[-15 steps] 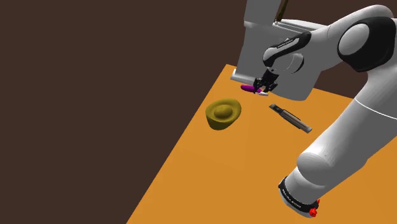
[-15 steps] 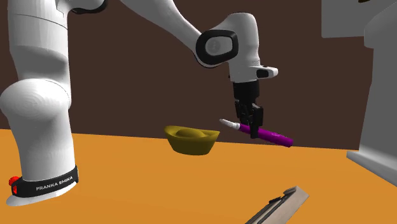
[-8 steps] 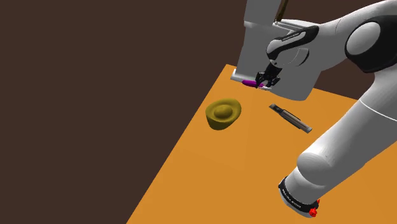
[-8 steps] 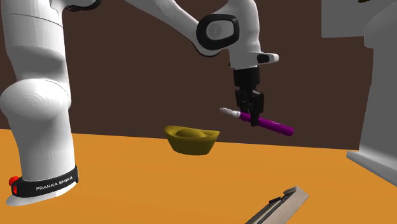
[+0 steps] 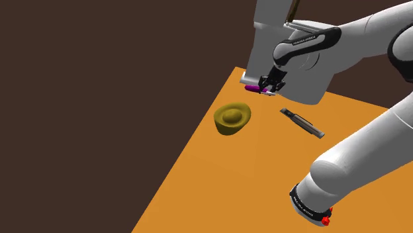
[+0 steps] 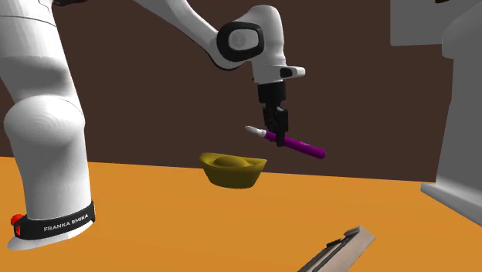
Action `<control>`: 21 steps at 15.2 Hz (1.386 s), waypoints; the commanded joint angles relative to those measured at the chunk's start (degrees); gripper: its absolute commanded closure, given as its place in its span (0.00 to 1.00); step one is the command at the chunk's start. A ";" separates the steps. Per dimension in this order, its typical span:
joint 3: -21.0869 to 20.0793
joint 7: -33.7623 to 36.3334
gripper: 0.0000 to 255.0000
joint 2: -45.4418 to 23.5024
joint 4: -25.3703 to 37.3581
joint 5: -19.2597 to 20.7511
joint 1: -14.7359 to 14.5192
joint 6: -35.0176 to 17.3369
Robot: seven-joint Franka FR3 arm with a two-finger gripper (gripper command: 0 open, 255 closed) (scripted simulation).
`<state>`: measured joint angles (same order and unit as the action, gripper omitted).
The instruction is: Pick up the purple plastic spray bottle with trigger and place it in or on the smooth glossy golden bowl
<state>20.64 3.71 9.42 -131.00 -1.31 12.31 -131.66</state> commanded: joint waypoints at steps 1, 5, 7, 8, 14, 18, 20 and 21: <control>-1.61 3.17 1.00 2.57 -2.70 1.33 -0.56 -0.37; -5.74 9.86 1.00 7.11 -7.46 3.06 -1.90 -0.79; -7.92 13.12 1.00 9.07 -9.45 3.51 -2.64 -0.87; -9.02 14.73 1.00 9.96 -10.36 3.64 -3.05 -0.87; -15.89 24.22 1.00 14.12 -14.38 3.36 -5.93 -0.65; -18.76 28.05 1.00 14.42 -16.32 2.87 -7.30 -2.24; -18.73 28.06 1.00 13.60 -17.28 2.88 -7.29 -4.01; -18.72 28.07 1.00 13.17 -17.74 2.89 -7.29 -4.91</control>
<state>1.97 31.67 23.14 -148.45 1.58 5.05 -135.67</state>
